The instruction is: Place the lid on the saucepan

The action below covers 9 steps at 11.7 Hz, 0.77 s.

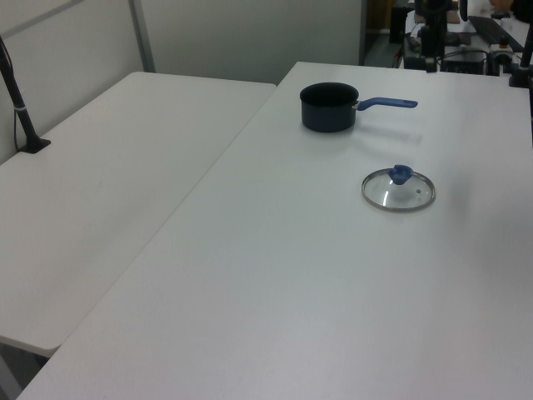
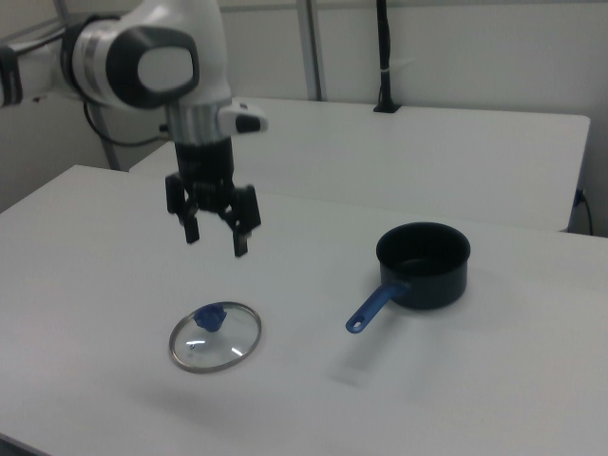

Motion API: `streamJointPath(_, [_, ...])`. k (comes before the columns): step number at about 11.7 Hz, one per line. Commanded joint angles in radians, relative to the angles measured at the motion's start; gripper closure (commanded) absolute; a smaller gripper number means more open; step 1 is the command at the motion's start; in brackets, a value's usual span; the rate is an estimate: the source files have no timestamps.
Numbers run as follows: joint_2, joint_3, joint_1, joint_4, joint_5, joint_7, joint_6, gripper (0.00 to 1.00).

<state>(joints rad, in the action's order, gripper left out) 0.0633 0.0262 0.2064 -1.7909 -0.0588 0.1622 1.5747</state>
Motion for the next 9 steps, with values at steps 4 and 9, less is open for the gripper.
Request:
streamJointPath(4, [0.026, 0.012, -0.010, -0.318, 0.068, -0.396, 0.338, 0.00])
streamJointPath(9, [-0.086, 0.129, -0.027, -0.370, 0.068, -0.645, 0.541, 0.00])
